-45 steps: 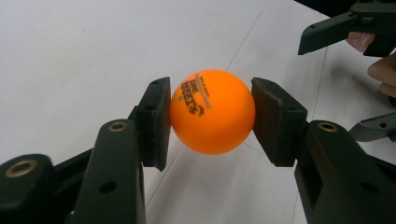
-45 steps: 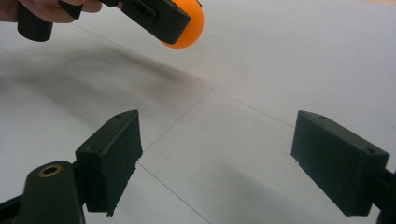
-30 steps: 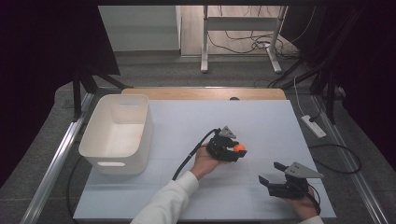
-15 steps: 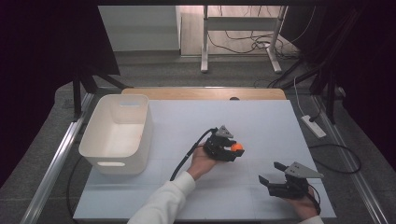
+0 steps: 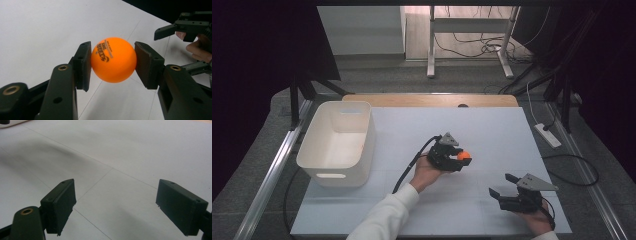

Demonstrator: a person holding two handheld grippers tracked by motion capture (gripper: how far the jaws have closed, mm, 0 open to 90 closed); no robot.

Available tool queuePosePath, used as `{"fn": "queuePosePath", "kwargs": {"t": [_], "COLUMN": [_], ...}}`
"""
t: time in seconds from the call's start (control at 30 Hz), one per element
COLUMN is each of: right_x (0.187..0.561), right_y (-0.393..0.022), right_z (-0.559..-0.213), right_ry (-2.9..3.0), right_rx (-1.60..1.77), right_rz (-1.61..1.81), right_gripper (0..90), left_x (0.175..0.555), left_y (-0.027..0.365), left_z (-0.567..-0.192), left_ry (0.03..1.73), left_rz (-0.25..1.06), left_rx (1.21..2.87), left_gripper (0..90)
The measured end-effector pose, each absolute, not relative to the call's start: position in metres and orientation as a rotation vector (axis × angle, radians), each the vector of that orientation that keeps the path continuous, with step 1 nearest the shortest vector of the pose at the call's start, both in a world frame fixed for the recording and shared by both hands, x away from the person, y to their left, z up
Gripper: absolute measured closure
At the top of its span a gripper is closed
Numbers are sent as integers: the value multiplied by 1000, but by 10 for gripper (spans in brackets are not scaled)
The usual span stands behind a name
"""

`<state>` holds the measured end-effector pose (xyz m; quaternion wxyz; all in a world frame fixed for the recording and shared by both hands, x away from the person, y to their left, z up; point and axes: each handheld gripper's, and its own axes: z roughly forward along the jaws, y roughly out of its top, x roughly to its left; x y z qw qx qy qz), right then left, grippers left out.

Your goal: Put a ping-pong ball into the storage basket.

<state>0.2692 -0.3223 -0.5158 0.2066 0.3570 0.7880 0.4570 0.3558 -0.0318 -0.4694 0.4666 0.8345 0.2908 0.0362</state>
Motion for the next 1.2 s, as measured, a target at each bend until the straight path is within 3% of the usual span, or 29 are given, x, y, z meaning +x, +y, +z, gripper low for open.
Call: {"fn": "queuePosePath", "kwargs": {"t": [1.2], "right_x": [269], "right_y": [-322], "right_z": [-516], "right_ry": [2190], "right_rx": [1002], "right_rz": [1272], "right_gripper": [158], "left_x": [349], "left_y": [0], "left_z": [-452], "left_ry": [736], "left_rz": [158], "left_rx": [1997], "left_gripper": [504]}}
